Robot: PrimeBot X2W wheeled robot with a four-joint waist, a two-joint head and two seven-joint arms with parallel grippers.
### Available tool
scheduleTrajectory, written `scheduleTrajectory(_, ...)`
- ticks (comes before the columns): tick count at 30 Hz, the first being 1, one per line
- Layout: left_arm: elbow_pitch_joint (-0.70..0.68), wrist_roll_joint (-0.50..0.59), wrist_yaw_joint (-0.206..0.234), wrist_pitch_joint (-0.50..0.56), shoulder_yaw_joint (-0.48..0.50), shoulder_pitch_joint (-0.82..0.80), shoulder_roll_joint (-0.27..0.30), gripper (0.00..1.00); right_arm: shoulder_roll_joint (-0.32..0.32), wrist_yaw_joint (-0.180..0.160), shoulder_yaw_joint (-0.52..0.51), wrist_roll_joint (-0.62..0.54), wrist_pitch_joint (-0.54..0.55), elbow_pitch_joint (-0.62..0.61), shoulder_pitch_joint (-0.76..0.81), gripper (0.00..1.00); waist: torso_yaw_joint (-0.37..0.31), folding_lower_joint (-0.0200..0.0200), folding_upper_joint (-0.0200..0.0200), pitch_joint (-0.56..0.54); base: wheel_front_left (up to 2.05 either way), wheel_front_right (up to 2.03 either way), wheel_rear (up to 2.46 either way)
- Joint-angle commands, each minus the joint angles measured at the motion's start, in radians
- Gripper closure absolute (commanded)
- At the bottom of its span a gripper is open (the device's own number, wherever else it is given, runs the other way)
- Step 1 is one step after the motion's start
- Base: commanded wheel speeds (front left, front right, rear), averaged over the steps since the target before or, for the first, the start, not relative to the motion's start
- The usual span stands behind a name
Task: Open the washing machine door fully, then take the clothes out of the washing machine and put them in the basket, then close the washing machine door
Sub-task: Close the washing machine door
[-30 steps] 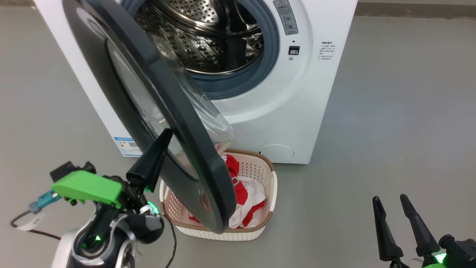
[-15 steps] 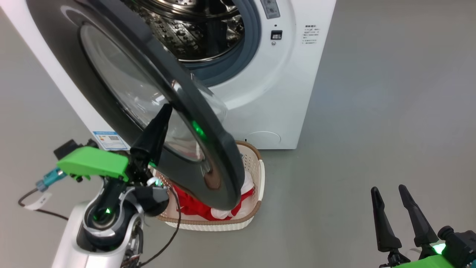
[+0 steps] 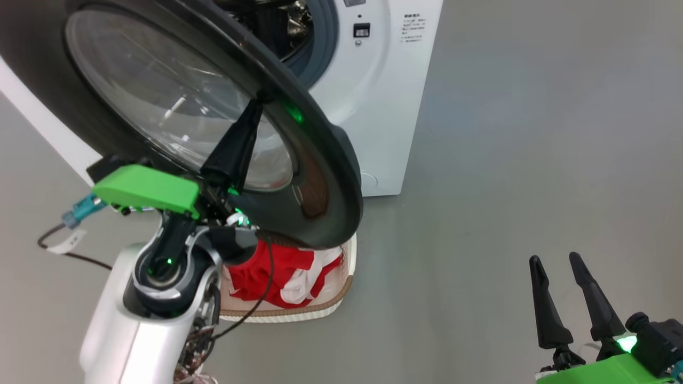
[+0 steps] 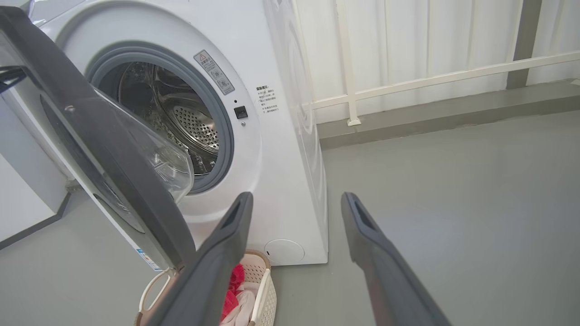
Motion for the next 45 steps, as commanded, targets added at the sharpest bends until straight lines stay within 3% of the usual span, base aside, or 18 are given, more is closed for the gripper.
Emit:
scheduleTrajectory(1, -0.017, -0.001, -0.015, -0.004, 0.021, -0.051, 0.012, 1.0, -0.01, 0.002, 0.03, 0.004, -0.01, -0.022, -0.036, 0.0, -0.011, 0.0, -0.0001, 0.012, 0.0, 0.0, 0.0)
scheduleTrajectory(30, 0.329, -0.046, -0.164, -0.026, 0.028, -0.322, 0.012, 1.0, -0.01, 0.002, 0.051, -0.021, -0.002, -0.029, -0.085, 0.0, -0.097, 0.0, -0.0001, 0.12, 0.0, 0.0, 0.0)
scheduleTrajectory(45, 0.409, -0.029, -0.205, -0.019, 0.036, -0.366, 0.015, 1.0, -0.01, 0.002, 0.046, -0.021, -0.003, -0.029, -0.091, 0.0, -0.122, 0.0, -0.0001, 0.137, 0.0, 0.0, 0.0)
